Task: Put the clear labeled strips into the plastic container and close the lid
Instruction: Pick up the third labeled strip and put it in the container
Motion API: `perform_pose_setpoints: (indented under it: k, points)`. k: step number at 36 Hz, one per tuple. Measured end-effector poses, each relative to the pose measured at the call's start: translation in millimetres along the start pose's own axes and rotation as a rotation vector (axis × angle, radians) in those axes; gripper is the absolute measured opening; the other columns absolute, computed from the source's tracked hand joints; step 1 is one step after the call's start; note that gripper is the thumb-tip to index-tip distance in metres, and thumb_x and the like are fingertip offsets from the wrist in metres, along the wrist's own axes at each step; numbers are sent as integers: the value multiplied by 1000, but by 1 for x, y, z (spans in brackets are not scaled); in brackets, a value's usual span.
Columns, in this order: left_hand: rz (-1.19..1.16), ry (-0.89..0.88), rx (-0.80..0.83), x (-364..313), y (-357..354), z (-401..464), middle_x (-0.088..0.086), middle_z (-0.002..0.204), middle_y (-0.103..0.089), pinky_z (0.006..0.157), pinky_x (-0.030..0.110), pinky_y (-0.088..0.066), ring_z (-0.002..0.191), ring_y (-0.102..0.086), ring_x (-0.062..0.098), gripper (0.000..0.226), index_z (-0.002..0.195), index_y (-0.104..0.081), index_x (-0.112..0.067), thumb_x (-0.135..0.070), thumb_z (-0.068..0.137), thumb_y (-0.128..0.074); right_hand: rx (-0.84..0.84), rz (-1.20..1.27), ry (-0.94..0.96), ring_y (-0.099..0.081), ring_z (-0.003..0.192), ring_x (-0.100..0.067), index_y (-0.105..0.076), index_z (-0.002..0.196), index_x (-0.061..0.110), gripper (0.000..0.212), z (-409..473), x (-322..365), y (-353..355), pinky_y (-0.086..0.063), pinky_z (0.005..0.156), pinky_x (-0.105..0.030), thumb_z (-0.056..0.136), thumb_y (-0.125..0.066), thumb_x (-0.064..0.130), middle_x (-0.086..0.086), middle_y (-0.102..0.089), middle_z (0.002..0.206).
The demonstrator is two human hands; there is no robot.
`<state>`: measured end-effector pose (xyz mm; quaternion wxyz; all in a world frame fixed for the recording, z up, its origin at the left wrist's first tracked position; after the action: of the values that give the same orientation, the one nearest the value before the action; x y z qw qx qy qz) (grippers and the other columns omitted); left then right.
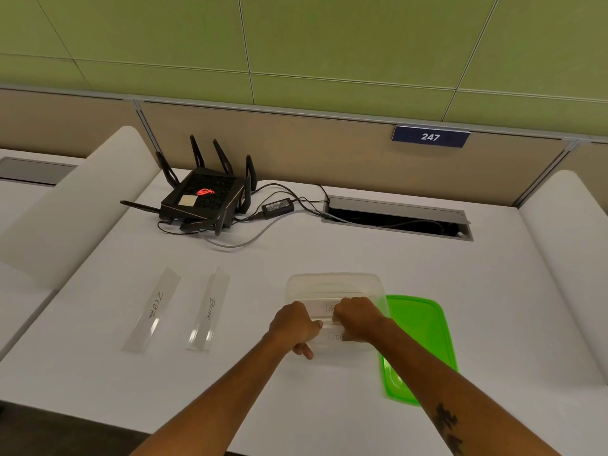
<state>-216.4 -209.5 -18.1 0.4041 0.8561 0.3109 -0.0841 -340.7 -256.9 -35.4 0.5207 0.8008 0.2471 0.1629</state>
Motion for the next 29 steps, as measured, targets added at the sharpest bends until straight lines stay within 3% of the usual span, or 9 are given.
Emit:
perform_pose_setpoints:
  k: [6, 9, 12, 17, 23, 25, 29]
  points:
    - [4, -17, -14, 1, 7, -2, 5, 81, -77, 51, 20, -51, 45, -67, 13, 54, 136, -52, -8, -47, 98, -58, -1, 133, -67, -64, 111, -31, -67, 126, 22, 48, -4, -13, -1, -48, 90, -36, 80, -79, 19, -9, -62, 124]
    - [-5, -56, -72, 3, 19, -4, 4, 85, -81, 68, 25, -62, 55, -75, 15, 55, 137, -55, -11, -48, 97, -60, -39, 207, -79, -65, 108, -30, -71, 121, 24, 43, -7, -17, 7, -50, 87, -35, 79, -79, 21, -8, -65, 119]
    - [-67, -94, -199, 7, 43, -6, -1, 79, -80, 69, 25, -60, 55, -74, 12, 45, 128, -63, -18, -51, 96, -60, -136, 292, -90, -67, 99, -26, -75, 105, 21, 25, -9, -18, 23, -49, 75, -31, 81, -78, 26, -3, -71, 106]
    - [-232, -157, -358, 24, 80, 0, -9, 68, -74, 76, 34, -64, 55, -72, 7, 25, 99, -74, -24, -46, 93, -64, -364, 461, -151, -69, 91, -21, -76, 105, 20, 20, -13, -16, 54, -57, 75, -36, 88, -70, 29, 3, -76, 96]
    - [-277, -242, -521, 68, 121, 14, -11, 90, -76, 76, 40, -63, 72, -76, 14, 14, 90, -74, -29, -40, 90, -66, -512, 592, -170, -65, 103, -12, -69, 124, 23, 33, -9, 8, 73, -54, 89, -31, 92, -66, 31, 9, -70, 118]
    - [-287, -236, -570, 83, 134, 15, -7, 95, -77, 77, 34, -61, 79, -75, 16, 10, 91, -75, -29, -35, 91, -67, -539, 601, -146, -62, 112, -12, -66, 128, 22, 36, -5, 21, 78, -53, 92, -30, 93, -66, 32, 9, -67, 124]
    - [-276, -209, -614, 113, 150, 25, 6, 106, -78, 80, 26, -50, 96, -73, 24, 17, 106, -77, -12, -21, 95, -68, -564, 585, -98, -56, 123, -15, -62, 133, 19, 40, 5, 51, 88, -52, 97, -33, 94, -65, 29, 4, -63, 130]
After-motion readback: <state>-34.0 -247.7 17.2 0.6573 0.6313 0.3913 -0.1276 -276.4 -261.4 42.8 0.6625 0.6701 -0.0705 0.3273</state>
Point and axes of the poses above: each hand's wrist, its own z-axis towards the middle knuckle, its own y-axis out of the back of the hand, x = y × z, the point moved 10 cm from there along z, towards the middle knuckle
